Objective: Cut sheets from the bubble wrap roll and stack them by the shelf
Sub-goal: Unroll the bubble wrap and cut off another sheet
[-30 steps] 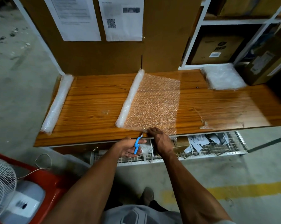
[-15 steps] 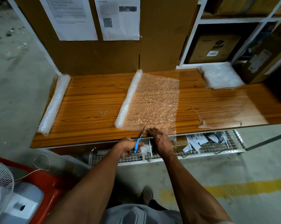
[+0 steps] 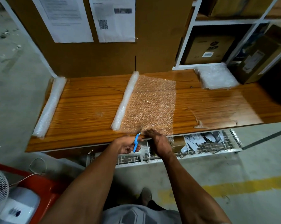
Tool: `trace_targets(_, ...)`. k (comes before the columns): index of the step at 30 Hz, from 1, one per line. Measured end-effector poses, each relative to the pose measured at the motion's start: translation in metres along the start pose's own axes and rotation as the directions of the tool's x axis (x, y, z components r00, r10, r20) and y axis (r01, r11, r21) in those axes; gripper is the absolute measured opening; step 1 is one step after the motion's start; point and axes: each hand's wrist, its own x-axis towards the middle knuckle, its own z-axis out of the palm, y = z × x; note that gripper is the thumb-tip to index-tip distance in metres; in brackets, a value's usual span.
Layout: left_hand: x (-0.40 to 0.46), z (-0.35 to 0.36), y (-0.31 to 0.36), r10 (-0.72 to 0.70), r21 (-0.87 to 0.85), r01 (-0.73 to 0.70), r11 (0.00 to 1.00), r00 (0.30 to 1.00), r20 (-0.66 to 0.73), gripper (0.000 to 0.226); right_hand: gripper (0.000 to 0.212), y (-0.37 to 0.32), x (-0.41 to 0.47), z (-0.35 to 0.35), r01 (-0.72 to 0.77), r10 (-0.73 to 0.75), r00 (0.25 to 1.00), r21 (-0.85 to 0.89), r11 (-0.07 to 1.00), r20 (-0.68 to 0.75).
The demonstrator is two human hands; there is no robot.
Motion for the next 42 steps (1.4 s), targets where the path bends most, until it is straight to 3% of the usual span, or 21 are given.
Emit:
trace_targets(8, 0.020, 0.001, -0.003, 0.010, 0.043, -0.007, 0.999, 0.997, -0.071, 0.017, 0.068, 0.002, 0.000, -0.002, -0.038, 0.038, 0.999, -0.011, 0.999, 0.034)
trace_targets(12, 0.022, 0.002, -0.002, 0.008, 0.041, -0.004, 0.999, 0.997, -0.078, 0.015, 0.040, 0.009, 0.000, 0.005, -0.015, 0.015, 1.000, 0.017, 1.000, -0.016)
trace_targets(16, 0.020, -0.004, 0.004, -0.045, 0.041, 0.043, 0.998, 0.998, 0.052, 0.016, 0.021, 0.011, 0.006, 0.004, -0.064, 0.071, 0.993, 0.074, 0.995, -0.091)
trace_targets(19, 0.016, -0.007, 0.009, -0.089, 0.046, 0.085, 0.995, 0.992, 0.095, 0.019, 0.034, 0.013, 0.017, 0.002, -0.129, 0.136, 0.985, 0.070, 0.989, -0.108)
trace_targets(22, 0.015, -0.007, 0.015, -0.086, 0.061, 0.082, 0.995, 0.993, 0.076, 0.020, 0.063, 0.021, 0.027, 0.002, -0.202, 0.206, 0.977, -0.061, 0.977, 0.063)
trace_targets(25, 0.016, -0.008, 0.023, -0.076, 0.071, 0.072, 0.995, 0.995, 0.059, 0.021, 0.077, 0.028, 0.033, 0.007, -0.239, 0.264, 0.944, -0.141, 0.961, 0.199)
trace_targets(32, 0.031, -0.005, 0.032, -0.050, 0.025, 0.050, 0.998, 0.999, 0.020, 0.027, 0.079, 0.030, 0.036, 0.009, -0.236, 0.288, 0.916, -0.207, 0.949, 0.279)
trace_targets(39, 0.034, 0.002, 0.030, 0.045, 0.000, -0.045, 0.999, 0.988, -0.146, 0.023, 0.081, 0.033, 0.036, 0.013, -0.242, 0.293, 0.917, -0.207, 0.948, 0.271)
trace_targets(42, 0.033, 0.002, 0.034, 0.045, -0.028, -0.049, 0.998, 0.992, -0.115, 0.023, 0.082, 0.036, 0.037, 0.015, -0.258, 0.301, 0.919, -0.192, 0.947, 0.255)
